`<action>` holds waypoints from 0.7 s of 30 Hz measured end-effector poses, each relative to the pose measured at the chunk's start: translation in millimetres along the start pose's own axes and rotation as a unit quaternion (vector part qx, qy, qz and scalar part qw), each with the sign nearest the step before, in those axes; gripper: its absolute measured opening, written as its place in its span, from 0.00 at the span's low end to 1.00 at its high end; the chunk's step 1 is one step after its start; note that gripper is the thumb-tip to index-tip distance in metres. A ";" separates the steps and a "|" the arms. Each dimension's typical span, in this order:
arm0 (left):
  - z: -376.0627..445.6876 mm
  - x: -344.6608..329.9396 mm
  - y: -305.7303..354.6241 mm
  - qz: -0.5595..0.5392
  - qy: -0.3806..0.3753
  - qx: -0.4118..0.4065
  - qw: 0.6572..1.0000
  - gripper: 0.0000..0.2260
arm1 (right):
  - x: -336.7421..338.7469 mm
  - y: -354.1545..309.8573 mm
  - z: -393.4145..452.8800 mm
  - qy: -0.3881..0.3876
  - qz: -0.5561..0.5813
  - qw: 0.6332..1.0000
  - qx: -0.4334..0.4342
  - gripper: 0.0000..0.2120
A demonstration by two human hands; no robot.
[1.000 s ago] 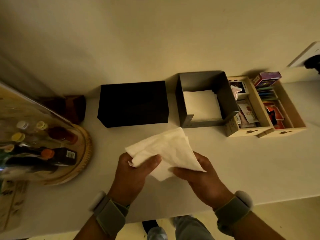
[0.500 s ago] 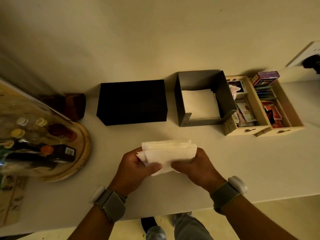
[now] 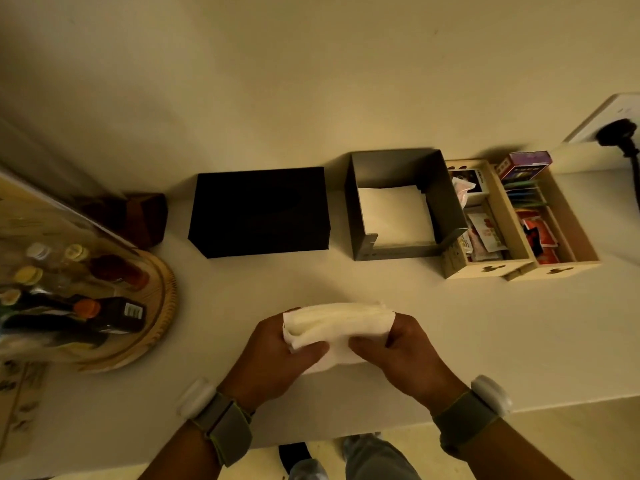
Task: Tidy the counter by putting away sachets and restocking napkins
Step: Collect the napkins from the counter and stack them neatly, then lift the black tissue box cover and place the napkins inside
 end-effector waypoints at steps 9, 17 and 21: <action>26.8 -57.9 9.4 -0.038 -0.003 0.164 0.986 0.04 | 76.6 14.6 -14.7 0.131 -0.039 0.978 -0.160 0.11; 57.3 -90.5 12.7 0.289 -0.091 0.052 0.952 0.12 | 113.6 27.8 -8.5 0.218 -0.245 0.923 -0.200 0.15; 55.3 -76.3 15.6 0.310 -0.063 0.029 0.948 0.15 | 100.9 9.1 -12.1 0.269 -0.309 0.907 -0.098 0.24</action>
Point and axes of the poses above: each hand's wrist, its own z-axis towards the middle knuckle, its own x-axis out of the back of the hand, y = z × x, the point moved 2 cm from there along z, towards the middle knuckle, and after that the axes turned 11 degrees about -x, right-handed, at the moved point
